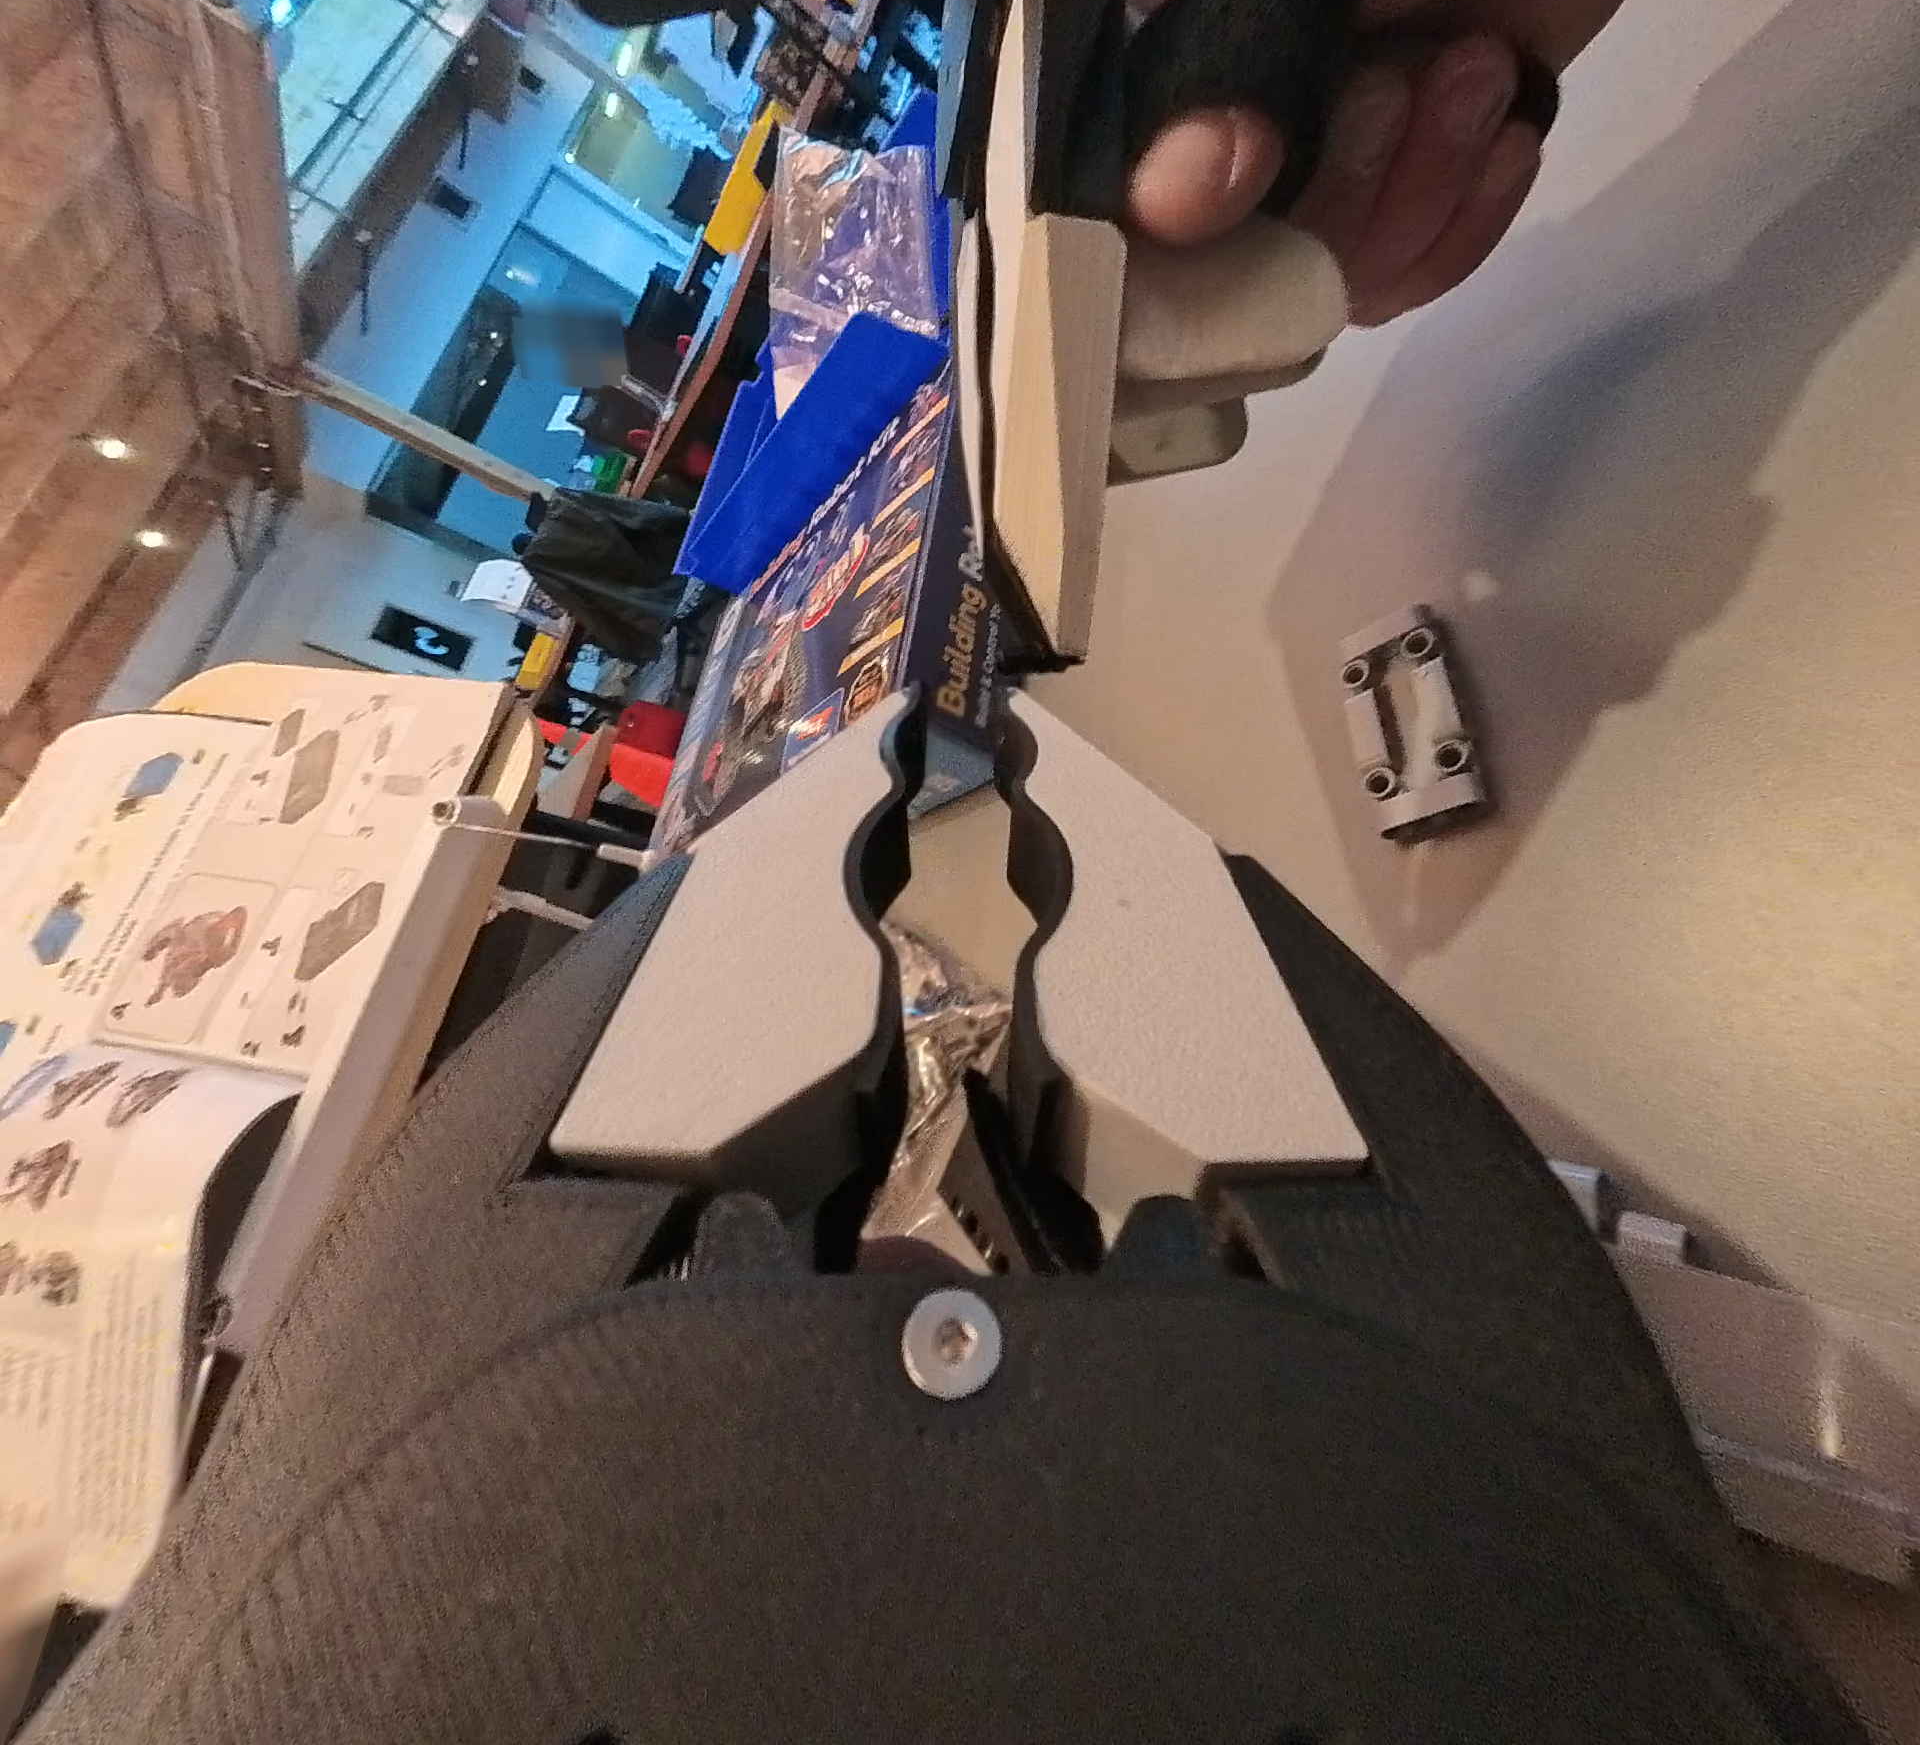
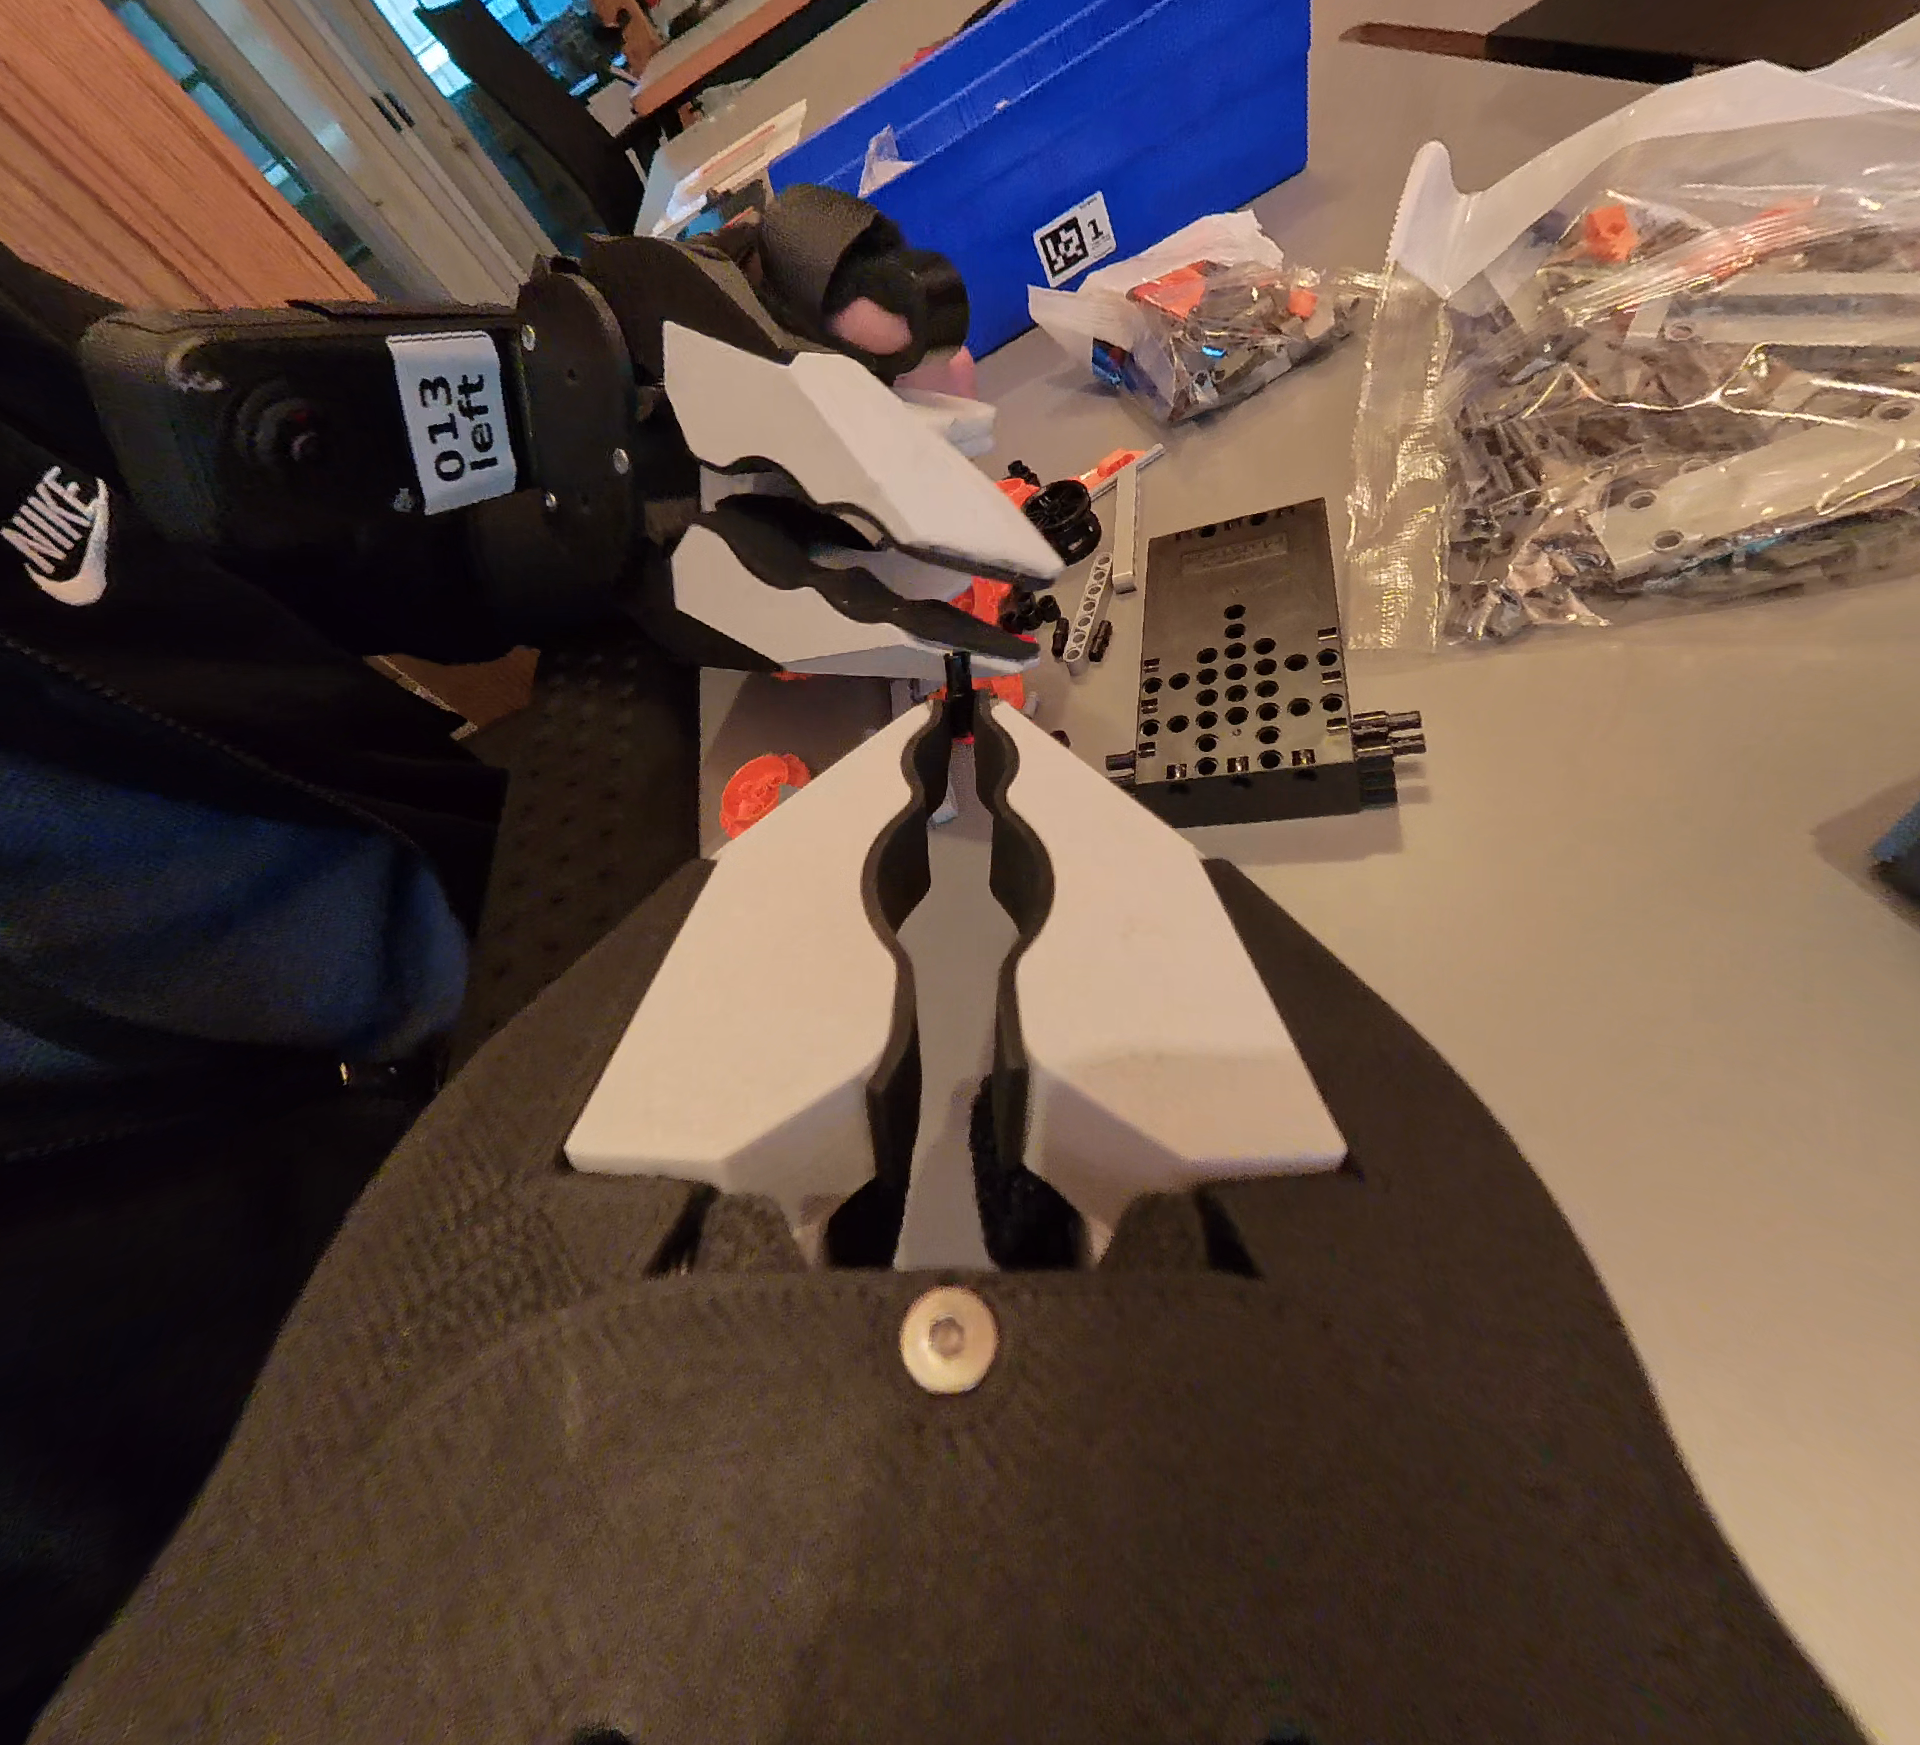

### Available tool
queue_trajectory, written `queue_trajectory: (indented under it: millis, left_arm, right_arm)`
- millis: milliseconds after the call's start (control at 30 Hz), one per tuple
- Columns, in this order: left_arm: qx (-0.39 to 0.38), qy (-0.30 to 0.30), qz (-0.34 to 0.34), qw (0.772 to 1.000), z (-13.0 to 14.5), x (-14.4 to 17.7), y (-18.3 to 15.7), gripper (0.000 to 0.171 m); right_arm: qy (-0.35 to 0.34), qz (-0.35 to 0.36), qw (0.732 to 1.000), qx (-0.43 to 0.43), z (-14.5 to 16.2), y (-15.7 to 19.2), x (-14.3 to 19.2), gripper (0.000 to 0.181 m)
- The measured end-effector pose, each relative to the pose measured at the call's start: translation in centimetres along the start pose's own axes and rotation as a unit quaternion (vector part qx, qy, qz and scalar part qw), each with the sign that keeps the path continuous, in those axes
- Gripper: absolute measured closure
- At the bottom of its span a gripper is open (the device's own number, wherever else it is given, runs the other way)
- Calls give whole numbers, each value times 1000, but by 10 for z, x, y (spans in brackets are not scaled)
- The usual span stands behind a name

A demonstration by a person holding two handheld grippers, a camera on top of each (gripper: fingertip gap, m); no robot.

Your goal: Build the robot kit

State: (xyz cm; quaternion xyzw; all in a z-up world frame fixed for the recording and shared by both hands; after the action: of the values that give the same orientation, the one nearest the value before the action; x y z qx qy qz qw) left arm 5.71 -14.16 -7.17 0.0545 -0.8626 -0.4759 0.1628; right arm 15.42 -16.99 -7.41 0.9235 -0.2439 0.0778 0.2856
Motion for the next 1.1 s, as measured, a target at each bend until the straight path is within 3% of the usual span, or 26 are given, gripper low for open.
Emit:
queue_trajectory:
  millis: [100, 267, 467, 767, 933, 1100]
  left_arm:
    - [-10, -8, 18, 1000, -1, 1, -3, 158]
    - [-41, -20, 36, 998, -4, 3, -12, 170]
    - [-56, -13, 35, 998, -2, 1, -14, 171]
    - [-64, 1, 48, 997, 1, -1, -20, 171]
    - [-35, -4, 40, 999, 0, -2, -17, 171]
    - [2, 33, 89, 996, 17, -7, -22, 171]
  right_arm:
    - [13, 1, 1000, -3, 3, 0, -1, 178]
    - [24, -3, 1000, -7, 5, 1, -3, 178]
    - [28, 4, 1000, -8, 6, -1, -2, 179]
    - [-4, -3, 1000, -23, 0, -3, 4, 181]
    - [9, 10, 1000, -18, 4, -8, 5, 181]
    - [27, 58, 998, -17, 8, -26, 28, 178]
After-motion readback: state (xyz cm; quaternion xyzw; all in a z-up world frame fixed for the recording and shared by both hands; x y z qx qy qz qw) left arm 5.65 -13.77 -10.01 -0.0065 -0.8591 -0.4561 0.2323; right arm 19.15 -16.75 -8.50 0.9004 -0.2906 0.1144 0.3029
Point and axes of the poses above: each gripper's, where its closed fingertips meet, x back along the fingers, z out of its underside, y = z × x across the jaws, the point moved 6 cm from there along x, back along the fingers, and after that the axes turned 5 degrees about -x, right-handed, at the moved point
